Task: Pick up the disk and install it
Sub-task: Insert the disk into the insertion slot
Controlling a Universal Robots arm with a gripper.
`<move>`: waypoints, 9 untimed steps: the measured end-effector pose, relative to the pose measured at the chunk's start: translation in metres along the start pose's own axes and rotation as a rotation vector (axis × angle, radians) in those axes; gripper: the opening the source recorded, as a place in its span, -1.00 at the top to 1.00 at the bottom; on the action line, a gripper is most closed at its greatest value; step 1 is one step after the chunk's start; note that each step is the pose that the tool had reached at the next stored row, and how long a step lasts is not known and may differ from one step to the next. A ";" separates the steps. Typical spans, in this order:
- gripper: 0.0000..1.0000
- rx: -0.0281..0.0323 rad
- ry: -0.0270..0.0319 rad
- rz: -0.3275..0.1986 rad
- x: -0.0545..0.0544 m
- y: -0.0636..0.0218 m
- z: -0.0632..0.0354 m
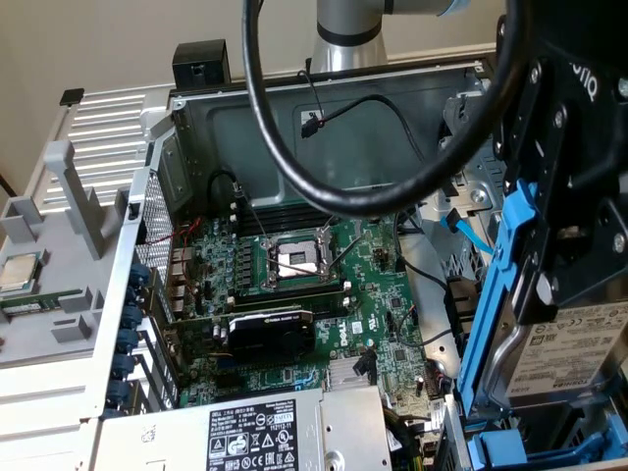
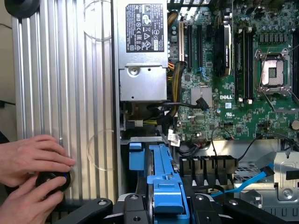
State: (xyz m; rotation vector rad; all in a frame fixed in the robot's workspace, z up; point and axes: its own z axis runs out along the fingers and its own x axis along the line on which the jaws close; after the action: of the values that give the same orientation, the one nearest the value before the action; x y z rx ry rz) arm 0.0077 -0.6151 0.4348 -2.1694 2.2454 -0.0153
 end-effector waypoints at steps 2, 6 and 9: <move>0.25 0.0000 -0.0001 0.000 0.000 0.0000 0.0004; 0.25 0.0000 0.0000 -0.001 0.000 0.0001 0.0013; 0.25 0.0000 0.0000 -0.001 0.000 0.0002 0.0019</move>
State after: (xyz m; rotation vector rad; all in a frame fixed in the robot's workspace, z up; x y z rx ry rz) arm 0.0075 -0.6151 0.4328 -2.1707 2.2441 -0.0153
